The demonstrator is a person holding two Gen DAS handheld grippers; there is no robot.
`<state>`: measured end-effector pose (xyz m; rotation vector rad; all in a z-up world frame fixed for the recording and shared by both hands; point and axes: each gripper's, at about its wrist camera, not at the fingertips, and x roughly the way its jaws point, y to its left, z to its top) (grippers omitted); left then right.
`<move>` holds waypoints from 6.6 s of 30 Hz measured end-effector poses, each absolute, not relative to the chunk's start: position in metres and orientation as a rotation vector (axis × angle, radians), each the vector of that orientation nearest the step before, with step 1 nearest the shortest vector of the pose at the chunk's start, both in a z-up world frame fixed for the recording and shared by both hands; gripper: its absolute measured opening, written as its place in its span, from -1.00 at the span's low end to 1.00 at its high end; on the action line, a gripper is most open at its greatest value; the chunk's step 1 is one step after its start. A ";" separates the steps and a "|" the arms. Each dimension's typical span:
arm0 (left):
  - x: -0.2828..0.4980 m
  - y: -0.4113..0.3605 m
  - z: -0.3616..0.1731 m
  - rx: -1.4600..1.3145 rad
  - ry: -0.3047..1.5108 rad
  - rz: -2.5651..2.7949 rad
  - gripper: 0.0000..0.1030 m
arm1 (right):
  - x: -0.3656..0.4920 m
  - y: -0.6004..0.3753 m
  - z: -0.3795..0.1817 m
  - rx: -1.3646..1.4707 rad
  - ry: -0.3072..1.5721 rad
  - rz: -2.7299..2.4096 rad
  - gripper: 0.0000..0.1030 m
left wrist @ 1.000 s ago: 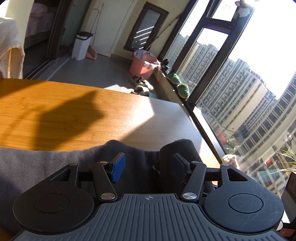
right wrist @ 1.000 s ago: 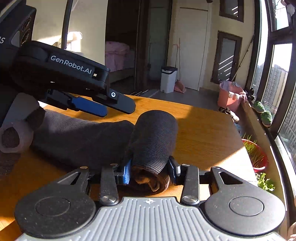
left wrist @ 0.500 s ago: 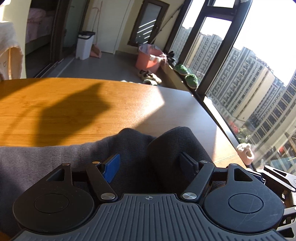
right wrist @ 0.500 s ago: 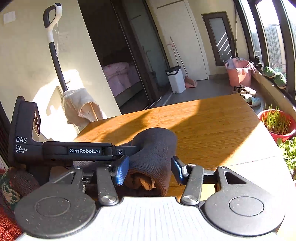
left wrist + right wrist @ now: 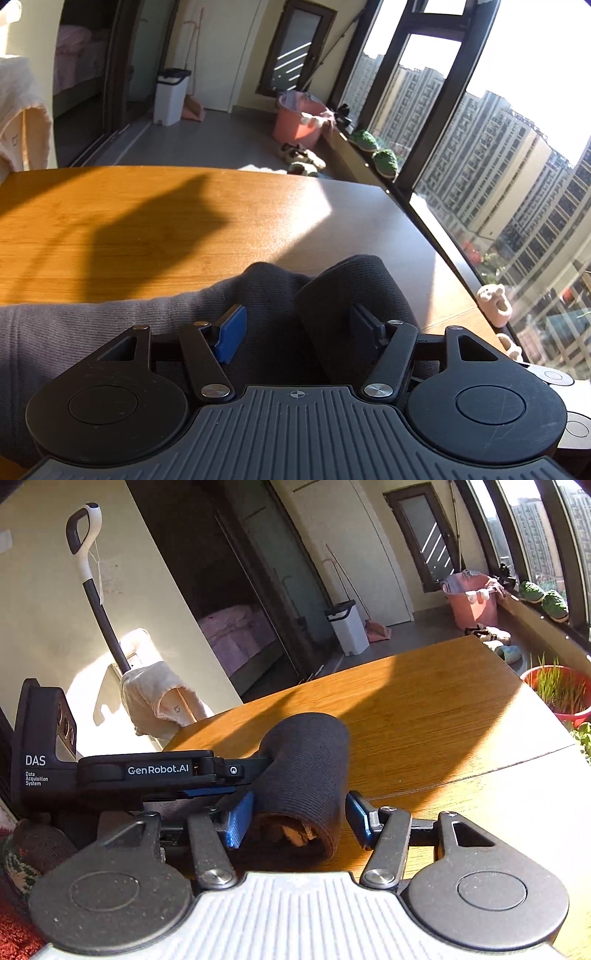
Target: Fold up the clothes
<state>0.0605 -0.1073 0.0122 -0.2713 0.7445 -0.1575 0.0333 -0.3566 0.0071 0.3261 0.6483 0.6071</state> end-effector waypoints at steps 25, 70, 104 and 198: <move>0.064 -0.120 0.039 -0.348 0.672 -0.209 0.41 | -0.009 -0.272 0.010 -0.469 0.359 0.474 -0.17; 0.061 -0.113 0.003 -0.181 0.696 -0.101 0.73 | 0.088 -0.350 0.002 0.205 0.650 0.437 1.00; 0.065 -0.101 0.011 -0.391 0.722 -0.208 0.57 | 0.041 -0.327 0.009 0.235 0.625 0.584 -0.02; 0.049 -0.091 0.030 -0.363 0.683 -0.190 0.50 | -0.033 -0.215 -0.015 -0.681 0.197 0.626 0.53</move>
